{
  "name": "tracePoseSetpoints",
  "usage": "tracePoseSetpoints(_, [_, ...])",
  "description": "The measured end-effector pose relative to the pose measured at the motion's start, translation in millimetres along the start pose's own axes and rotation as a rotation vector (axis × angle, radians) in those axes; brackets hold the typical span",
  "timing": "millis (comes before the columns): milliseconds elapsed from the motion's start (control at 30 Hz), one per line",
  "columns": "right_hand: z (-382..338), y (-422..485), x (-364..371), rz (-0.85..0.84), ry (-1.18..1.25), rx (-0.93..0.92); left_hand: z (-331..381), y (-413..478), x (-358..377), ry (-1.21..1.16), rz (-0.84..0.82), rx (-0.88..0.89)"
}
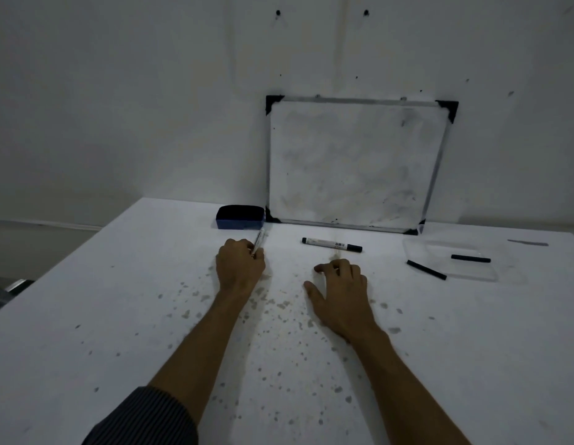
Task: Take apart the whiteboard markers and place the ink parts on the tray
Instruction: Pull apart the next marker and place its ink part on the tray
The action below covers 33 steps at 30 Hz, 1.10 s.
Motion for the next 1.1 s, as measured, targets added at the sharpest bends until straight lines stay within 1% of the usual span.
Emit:
tracePoseSetpoints(133, [0, 2, 0, -0.014, 0.005, 0.013, 0, -4, -2, -0.019, -0.013, 0.008])
tracePoseSetpoints(300, [-2, -2, -5, -0.048, 0.066, 0.026, -3, -20, -15, -0.186, -0.04, -0.054])
tracePoseSetpoints(367, [-5, -8, -7, -0.084, 0.099, 0.024, 2, -31, -23, -0.177, -0.021, -0.022])
tracePoseSetpoints(467, [-7, -23, -15, -0.165, 0.201, 0.004, 22, -52, -30, -0.181, 0.014, 0.078])
tracePoseSetpoints(533, [-1, -35, -27, -0.209, 0.333, 0.029, 40, -63, -24, -0.262, -0.049, 0.156])
tracePoseSetpoints(600, [14, -46, -41, -0.236, 0.461, 0.109, 61, -70, -8, -0.297, -0.175, 0.231])
tracePoseSetpoints(633, [22, -49, -47, -0.242, 0.482, 0.142, 70, -73, 2, -0.296, -0.248, 0.256])
tracePoseSetpoints(700, [33, -51, -58, -0.245, 0.463, 0.162, 82, -80, 20, -0.267, -0.36, 0.301])
tracePoseSetpoints(733, [37, -48, -62, -0.24, 0.444, 0.161, 86, -84, 28, -0.231, -0.389, 0.329])
tracePoseSetpoints(833, [46, -33, -70, -0.212, 0.363, 0.155, 87, -93, 45, -0.079, -0.388, 0.426])
tracePoseSetpoints(900, [49, -16, -68, -0.183, 0.297, 0.133, 87, -94, 49, -0.045, -0.371, 0.473])
tracePoseSetpoints(1000, [55, 14, -61, -0.105, 0.197, 0.112, 82, -90, 49, -0.075, -0.414, 0.465])
tracePoseSetpoints(1100, [56, 46, -47, -0.062, 0.091, 0.107, 76, -81, 50, -0.203, -0.444, 0.422])
Point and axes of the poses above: each hand's wrist, its own y-axis towards the middle knuckle, its own x-axis out of the palm, z = x × y, the point moved 9 cm from there along y, towards the middle knuckle, and after that the axes turned 1 degree about -x, right-handed, at the moved point
